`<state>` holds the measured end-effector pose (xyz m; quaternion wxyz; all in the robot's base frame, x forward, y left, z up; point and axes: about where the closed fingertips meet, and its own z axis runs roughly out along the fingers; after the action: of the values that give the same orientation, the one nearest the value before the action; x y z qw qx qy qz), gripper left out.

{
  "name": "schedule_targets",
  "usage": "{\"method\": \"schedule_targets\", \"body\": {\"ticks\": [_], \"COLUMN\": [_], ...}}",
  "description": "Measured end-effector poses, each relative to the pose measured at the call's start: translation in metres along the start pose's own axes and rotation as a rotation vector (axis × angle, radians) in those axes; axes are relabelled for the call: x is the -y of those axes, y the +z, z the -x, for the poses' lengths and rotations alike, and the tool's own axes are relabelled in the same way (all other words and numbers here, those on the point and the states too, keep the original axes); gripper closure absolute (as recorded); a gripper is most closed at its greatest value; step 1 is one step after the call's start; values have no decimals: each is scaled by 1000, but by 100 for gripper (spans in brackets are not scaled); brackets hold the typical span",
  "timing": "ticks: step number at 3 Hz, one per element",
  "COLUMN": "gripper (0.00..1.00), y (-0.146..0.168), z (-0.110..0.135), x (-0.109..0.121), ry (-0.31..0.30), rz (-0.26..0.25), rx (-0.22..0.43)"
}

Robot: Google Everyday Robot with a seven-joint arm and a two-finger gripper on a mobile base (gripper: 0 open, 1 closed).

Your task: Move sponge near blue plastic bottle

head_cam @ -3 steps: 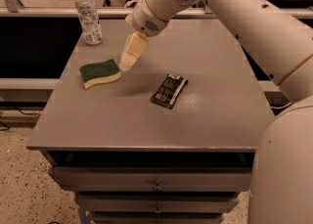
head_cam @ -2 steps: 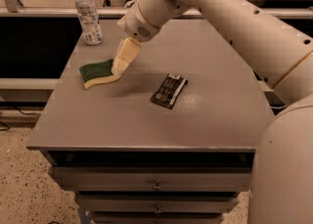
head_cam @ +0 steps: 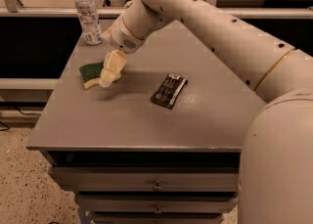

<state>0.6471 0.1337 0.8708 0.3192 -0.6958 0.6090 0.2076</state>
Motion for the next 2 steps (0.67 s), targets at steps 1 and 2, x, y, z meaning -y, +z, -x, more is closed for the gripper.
{"method": "schedule_targets", "body": {"ticks": [1, 2], "gripper": [0, 0], "y": [0, 16], "z": [0, -13], "x": [0, 1], "ry": [0, 16], "rz": [0, 21], "rx": [0, -21]}}
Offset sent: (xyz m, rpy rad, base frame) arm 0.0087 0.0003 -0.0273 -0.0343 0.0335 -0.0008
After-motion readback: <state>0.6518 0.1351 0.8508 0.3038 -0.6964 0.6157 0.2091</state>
